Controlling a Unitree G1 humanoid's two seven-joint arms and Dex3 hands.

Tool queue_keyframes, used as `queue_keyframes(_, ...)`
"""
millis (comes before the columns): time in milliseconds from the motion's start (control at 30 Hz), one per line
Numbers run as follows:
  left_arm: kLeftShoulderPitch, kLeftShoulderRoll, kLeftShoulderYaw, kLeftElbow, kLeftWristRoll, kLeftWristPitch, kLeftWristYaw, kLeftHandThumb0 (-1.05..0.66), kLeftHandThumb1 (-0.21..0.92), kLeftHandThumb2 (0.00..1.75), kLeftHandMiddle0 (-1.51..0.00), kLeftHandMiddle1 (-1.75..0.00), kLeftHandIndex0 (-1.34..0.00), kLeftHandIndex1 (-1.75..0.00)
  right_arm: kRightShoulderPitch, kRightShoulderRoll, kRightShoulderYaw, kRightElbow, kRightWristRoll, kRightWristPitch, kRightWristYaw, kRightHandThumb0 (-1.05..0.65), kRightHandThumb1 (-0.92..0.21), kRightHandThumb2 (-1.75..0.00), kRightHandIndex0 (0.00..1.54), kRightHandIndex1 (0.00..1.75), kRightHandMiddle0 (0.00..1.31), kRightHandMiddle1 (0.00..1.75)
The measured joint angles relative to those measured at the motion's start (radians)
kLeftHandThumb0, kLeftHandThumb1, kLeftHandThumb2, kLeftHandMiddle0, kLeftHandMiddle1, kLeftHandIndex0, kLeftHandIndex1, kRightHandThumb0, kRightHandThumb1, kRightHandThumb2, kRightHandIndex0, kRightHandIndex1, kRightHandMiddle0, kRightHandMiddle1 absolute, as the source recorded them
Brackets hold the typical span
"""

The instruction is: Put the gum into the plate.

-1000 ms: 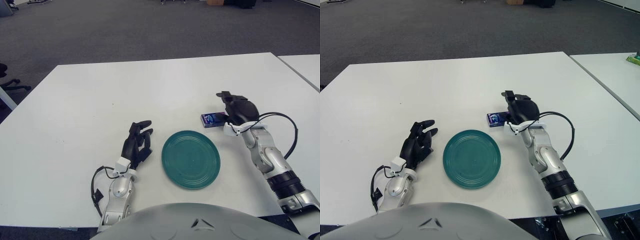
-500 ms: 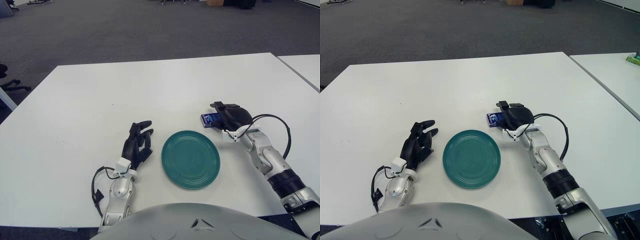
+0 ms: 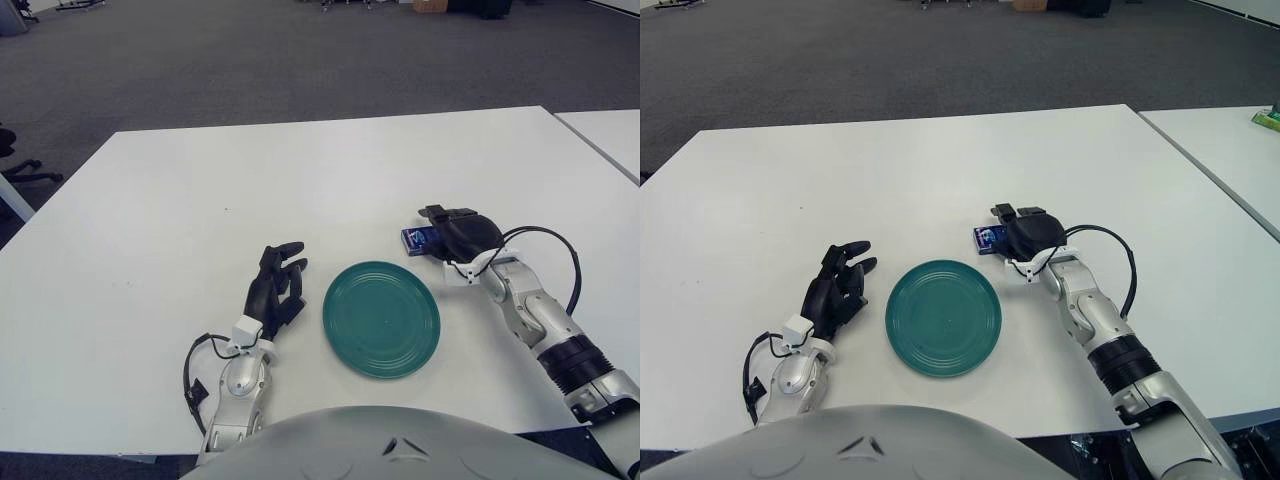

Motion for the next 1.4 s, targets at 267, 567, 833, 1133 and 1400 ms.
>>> queue_keyframes(267,-0.002,-0.002,-0.002,0.003,0.008,-0.004,0.003,-0.69,0.92,0.74,-0.35,-0.72,-0.19,-1.04,-0.009,-0.007,0.009,-0.011,0.004,0.000,0.070,-0.72,-0.92,-0.57,0.30,0.00,0.00,0.41)
queue_keyframes(567,-0.002,-0.014,-0.014,0.002,0.016,-0.002,0.019,-0.70,0.92,0.74,-0.35,-0.72,-0.19,-1.05,-0.029,-0.031,0.024,-0.005,0.007,-0.005,0.160,-0.70,-0.92,-0.59,0.31,0.01,0.00,0.40)
queue_keyframes(833,0.000,-0.019,-0.021,0.002,0.017,-0.001,0.024,-0.70,0.92,0.74,-0.36,-0.74,-0.19,-1.05,-0.040,-0.052,0.055,0.023,0.000,-0.014,0.199,-0.70,-0.92,-0.57,0.32,0.01,0.00,0.41)
queue_keyframes(1133,0.000,-0.019,-0.032,0.008,0.017,-0.006,0.042,-0.69,0.92,0.73,-0.36,-0.74,-0.19,-1.06,-0.091,-0.045,0.088,0.096,0.000,-0.031,0.198,-0.70,-0.92,-0.54,0.35,0.02,0.00,0.45)
queue_keyframes(1400,-0.001,-0.018,-0.041,0.006,0.007,0.001,0.046,-0.65,0.92,0.71,-0.36,-0.74,-0.20,-1.05,-0.119,-0.036,0.104,0.193,0.002,-0.064,0.124,-0.68,-0.92,-0.55,0.36,0.02,0.00,0.45)
